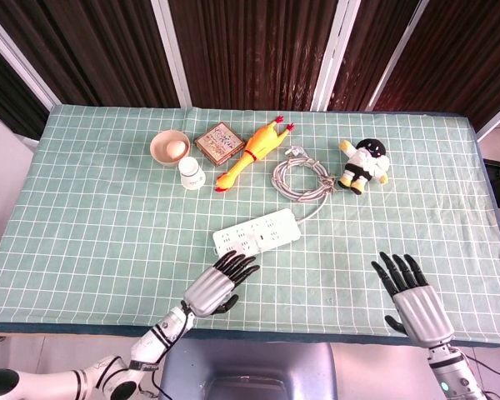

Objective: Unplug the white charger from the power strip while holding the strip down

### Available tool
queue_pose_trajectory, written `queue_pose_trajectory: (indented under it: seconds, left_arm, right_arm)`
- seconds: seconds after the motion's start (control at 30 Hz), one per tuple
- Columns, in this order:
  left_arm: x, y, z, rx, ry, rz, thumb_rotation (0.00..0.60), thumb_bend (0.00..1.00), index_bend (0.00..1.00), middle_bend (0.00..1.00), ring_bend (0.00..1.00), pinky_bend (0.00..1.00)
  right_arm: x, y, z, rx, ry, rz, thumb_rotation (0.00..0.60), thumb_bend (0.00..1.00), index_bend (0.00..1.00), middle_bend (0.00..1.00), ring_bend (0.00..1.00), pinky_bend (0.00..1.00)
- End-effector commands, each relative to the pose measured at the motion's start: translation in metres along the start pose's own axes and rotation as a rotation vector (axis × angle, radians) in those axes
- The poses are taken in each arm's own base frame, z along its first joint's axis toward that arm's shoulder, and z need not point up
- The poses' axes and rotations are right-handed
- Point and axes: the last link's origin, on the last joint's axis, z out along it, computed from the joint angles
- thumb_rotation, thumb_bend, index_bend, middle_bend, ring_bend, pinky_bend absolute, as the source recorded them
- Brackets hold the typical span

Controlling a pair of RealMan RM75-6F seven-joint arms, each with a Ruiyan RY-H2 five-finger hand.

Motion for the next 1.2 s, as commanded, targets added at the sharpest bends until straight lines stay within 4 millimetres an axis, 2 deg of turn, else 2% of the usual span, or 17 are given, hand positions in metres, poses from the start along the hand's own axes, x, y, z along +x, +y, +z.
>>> queue_pose_trajectory:
  seconds: [0.03,0.2,0.33,0.57,0.83,0.93,1.2]
  left_arm:
    - [-0.002,-0.002,0.020,0.022,0.008,0.023,0.600,0.48,0.00,0.00,0.00,0.01]
    - [0.000,-0.018,0.026,0.070,0.013,0.045,0.592,0.48,0.00,0.00,0.00,0.00]
    - [-0.005,-0.028,0.029,0.100,-0.019,0.049,0.572,0.48,0.00,0.00,0.00,0.01]
    - [-0.011,-0.037,0.028,0.132,-0.049,0.064,0.572,0.48,0.00,0.00,0.00,0.02]
    - [-0.013,-0.038,0.025,0.137,-0.058,0.081,0.571,0.48,0.00,0.04,0.00,0.03]
    - [-0.015,-0.037,0.024,0.135,-0.068,0.094,0.570,0.48,0.00,0.05,0.00,0.04]
    - [-0.018,-0.035,0.026,0.140,-0.088,0.117,0.561,0.49,0.00,0.07,0.01,0.05]
  right_arm:
    - [0.002,0.002,0.003,-0.006,-0.004,0.002,0.600,0.13,0.00,0.00,0.00,0.00]
    - [0.003,0.004,0.013,-0.006,-0.010,-0.008,0.600,0.13,0.00,0.00,0.00,0.00]
    - [0.006,-0.003,0.029,0.020,-0.011,0.001,0.600,0.13,0.00,0.00,0.00,0.00]
    - [0.020,-0.027,0.073,0.111,0.023,0.019,0.600,0.13,0.00,0.00,0.00,0.00]
    - [0.035,-0.059,0.106,0.169,0.065,0.101,0.600,0.13,0.00,0.00,0.00,0.00]
    - [0.031,-0.073,0.120,0.191,0.033,0.105,0.600,0.13,0.00,0.00,0.00,0.00]
    - [0.010,-0.103,0.158,0.182,-0.050,-0.038,0.600,0.13,0.02,0.00,0.00,0.00]
